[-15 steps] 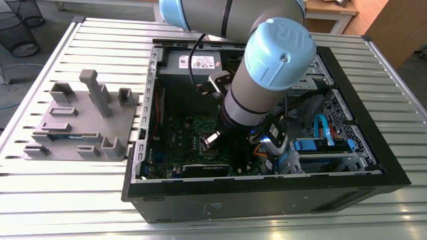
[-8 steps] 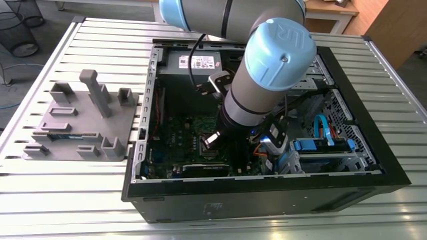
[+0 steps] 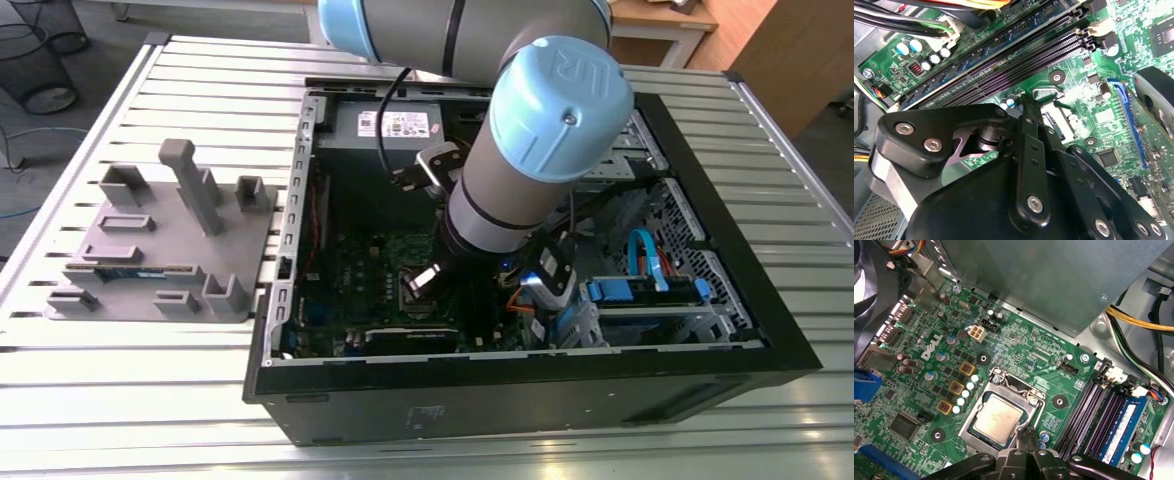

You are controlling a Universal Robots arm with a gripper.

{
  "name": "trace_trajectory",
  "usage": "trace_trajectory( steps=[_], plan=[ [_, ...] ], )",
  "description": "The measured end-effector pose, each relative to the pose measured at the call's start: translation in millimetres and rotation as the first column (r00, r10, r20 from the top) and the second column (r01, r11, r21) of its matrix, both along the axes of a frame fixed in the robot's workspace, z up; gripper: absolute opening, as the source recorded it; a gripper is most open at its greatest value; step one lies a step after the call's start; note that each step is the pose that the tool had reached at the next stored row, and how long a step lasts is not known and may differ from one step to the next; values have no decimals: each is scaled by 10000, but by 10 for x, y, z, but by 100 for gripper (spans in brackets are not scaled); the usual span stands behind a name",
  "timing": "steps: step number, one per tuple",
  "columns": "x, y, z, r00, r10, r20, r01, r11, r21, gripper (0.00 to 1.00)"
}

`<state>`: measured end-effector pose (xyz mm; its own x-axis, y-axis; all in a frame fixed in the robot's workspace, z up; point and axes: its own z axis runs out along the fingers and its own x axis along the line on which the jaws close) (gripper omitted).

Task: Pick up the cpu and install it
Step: 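Install the first cpu locking lever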

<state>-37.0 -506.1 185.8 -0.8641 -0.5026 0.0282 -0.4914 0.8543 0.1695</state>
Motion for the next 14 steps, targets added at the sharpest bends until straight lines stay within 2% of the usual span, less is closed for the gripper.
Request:
trace_trajectory(
  steps=[6,14],
  plan=[
    [-1,1,47,10000,6,1,-6,10000,2,11],
    [2,-1,44,10000,10,0,-10,10000,-2,11]
  ],
)
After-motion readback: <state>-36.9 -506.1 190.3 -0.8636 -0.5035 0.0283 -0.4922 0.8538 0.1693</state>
